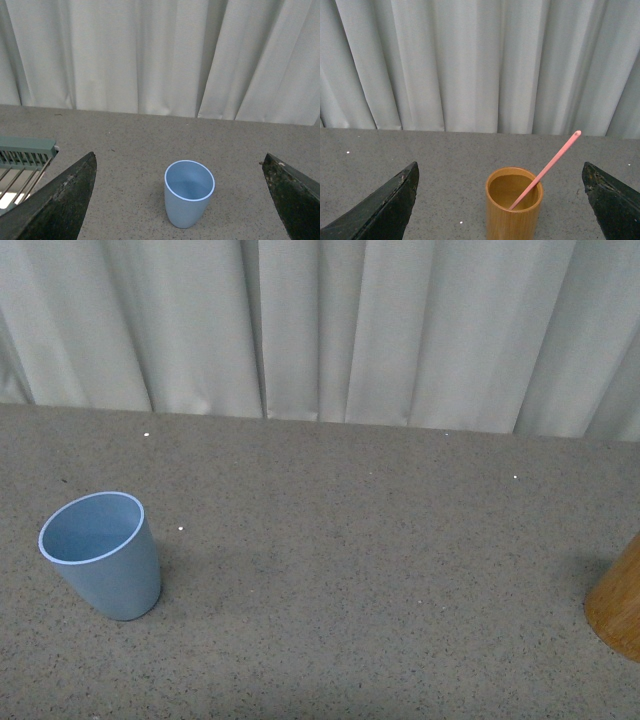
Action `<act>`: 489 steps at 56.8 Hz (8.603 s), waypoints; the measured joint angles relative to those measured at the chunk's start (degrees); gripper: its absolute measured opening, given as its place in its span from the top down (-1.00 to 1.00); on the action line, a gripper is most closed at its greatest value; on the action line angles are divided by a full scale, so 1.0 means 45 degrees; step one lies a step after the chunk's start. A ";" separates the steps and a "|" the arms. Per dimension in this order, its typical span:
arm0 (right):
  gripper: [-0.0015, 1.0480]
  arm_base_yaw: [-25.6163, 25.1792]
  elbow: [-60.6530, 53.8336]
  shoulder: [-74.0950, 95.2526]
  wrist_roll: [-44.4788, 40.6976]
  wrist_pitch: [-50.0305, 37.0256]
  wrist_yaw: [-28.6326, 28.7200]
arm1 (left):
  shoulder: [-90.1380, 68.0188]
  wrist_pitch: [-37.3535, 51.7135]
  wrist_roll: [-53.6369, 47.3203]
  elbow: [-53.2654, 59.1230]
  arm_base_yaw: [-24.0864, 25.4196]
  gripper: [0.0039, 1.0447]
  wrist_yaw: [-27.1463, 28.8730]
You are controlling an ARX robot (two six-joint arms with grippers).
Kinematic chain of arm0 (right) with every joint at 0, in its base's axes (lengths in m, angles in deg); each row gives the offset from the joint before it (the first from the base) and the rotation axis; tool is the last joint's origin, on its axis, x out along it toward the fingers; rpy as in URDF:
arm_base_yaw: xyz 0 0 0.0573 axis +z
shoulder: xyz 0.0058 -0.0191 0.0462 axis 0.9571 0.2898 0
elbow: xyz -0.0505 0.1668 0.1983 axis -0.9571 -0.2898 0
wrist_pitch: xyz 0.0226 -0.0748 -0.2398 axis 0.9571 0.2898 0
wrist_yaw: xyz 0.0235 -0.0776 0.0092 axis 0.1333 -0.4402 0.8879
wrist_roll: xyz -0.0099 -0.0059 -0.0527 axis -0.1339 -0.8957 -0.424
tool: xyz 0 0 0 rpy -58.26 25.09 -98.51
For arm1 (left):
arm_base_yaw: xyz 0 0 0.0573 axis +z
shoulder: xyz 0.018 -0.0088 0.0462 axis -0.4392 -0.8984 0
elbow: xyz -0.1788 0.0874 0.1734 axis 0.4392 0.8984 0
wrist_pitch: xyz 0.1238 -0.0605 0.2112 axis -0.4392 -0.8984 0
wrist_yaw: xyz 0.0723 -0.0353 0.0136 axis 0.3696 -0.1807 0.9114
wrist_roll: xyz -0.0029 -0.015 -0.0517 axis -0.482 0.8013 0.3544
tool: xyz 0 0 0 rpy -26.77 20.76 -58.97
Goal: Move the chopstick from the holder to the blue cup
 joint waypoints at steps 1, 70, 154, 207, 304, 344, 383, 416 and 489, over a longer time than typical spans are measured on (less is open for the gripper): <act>-0.81 0.0000 0.0000 0.0000 0.0000 0.0000 0.0000 | 0.0000 0.0000 0.0000 0.0000 0.0000 -0.88 0.0000; -0.81 0.0000 0.0000 0.0000 0.0000 0.0000 0.0000 | 0.0000 0.0000 0.0000 0.0000 0.0000 -0.88 0.0000; -0.81 0.0000 0.0000 0.0000 0.0000 0.0000 0.0000 | 0.0000 0.0000 0.0000 0.0000 0.0000 -0.88 0.0000; -0.81 0.0000 0.0000 0.0000 0.0000 0.0000 -0.0005 | -1.5421 0.3653 0.7096 -0.4158 -0.3143 -0.88 -0.1462; -0.81 0.0000 0.0000 0.0000 0.0000 0.0000 -0.0005 | -2.0686 0.2414 0.9010 -0.7159 -0.1880 -0.88 0.1724; -0.81 0.0000 0.0000 0.0000 0.0000 0.0000 -0.0005 | -2.1527 0.2055 0.8952 -0.7762 -0.1613 -0.70 0.2341; -0.81 0.0000 0.0000 0.0000 0.0000 0.0000 -0.0005 | -2.1624 0.3905 0.7703 -0.8165 -0.2788 0.93 0.1088; -0.81 0.0000 0.0000 0.0000 0.0000 0.0000 -0.0005 | -2.3387 0.3128 0.7621 -1.0574 -0.5989 0.93 0.1826; -0.81 0.0000 0.0000 0.0000 0.0000 0.0000 -0.0005 | -2.3746 0.2875 0.6683 -1.0443 -0.7077 -0.66 0.1598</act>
